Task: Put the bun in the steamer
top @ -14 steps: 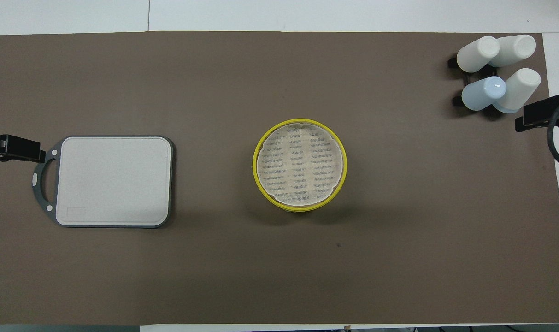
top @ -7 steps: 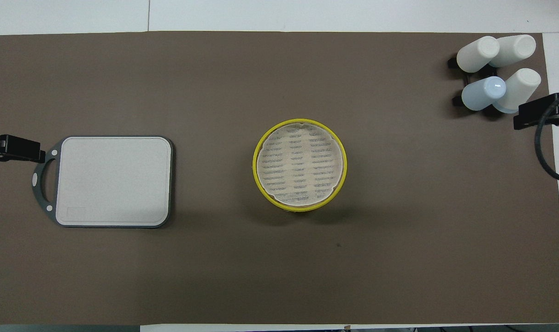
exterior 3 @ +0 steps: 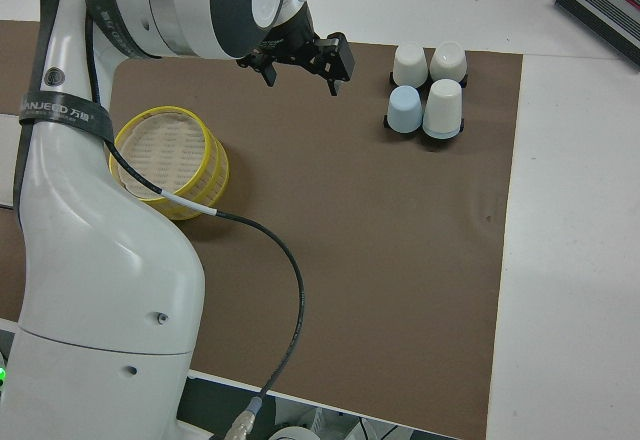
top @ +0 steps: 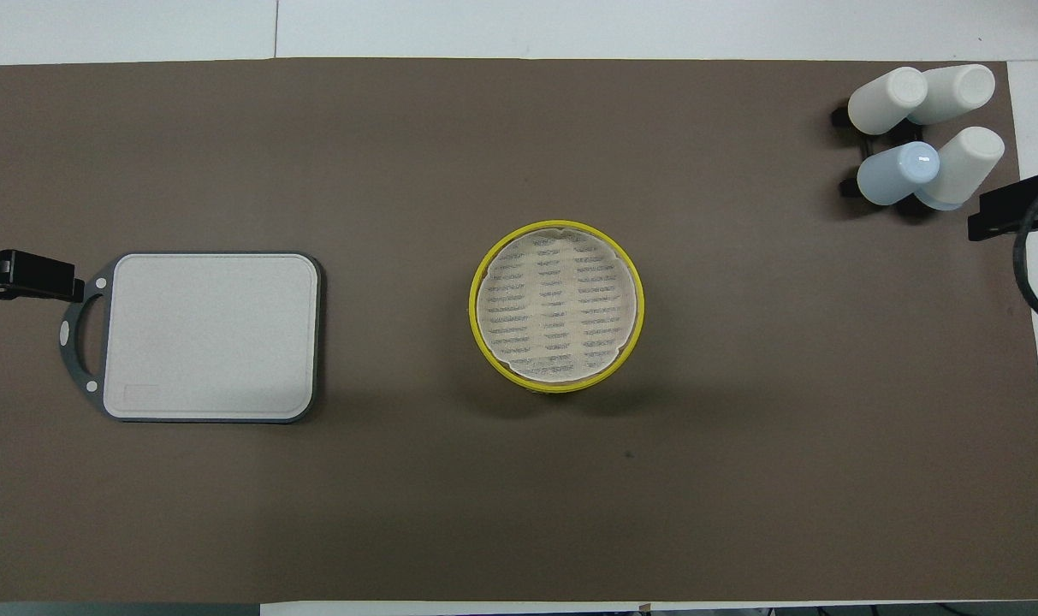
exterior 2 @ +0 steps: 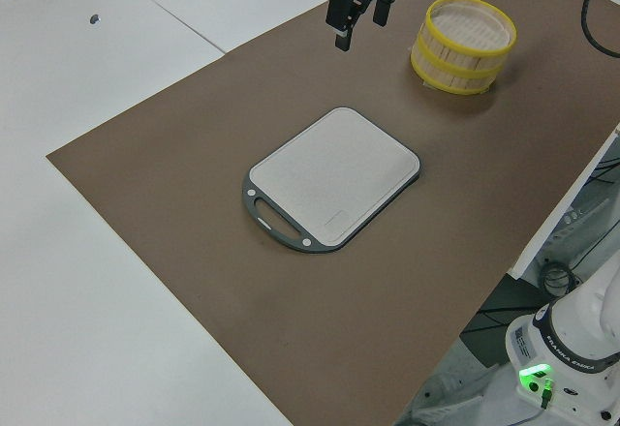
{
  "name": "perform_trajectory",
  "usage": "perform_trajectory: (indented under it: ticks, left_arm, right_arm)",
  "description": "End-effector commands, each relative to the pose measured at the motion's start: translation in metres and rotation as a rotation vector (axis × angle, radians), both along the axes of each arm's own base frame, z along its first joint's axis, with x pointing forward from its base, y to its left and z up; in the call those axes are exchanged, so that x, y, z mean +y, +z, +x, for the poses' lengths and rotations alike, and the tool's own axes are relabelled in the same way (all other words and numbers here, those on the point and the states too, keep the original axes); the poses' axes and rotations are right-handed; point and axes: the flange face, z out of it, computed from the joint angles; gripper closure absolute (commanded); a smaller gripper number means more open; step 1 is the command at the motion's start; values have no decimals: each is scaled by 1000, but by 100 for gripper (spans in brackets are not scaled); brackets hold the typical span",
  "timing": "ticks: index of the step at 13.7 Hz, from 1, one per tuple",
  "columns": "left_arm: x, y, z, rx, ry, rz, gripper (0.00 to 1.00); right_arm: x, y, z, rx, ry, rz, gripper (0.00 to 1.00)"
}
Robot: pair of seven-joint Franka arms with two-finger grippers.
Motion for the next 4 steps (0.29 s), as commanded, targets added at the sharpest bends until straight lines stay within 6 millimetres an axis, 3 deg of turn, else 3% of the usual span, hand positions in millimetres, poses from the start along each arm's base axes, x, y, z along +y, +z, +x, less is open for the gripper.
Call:
perform_trajectory:
  ticks: [1, 4]
  left_arm:
    - [1, 1, -4, -2, 3, -9, 0]
    - [1, 1, -4, -2, 3, -9, 0]
  right_arm:
    - [3, 4, 1, -9, 29, 15, 0]
    - [6, 4, 1, -9, 34, 27, 0]
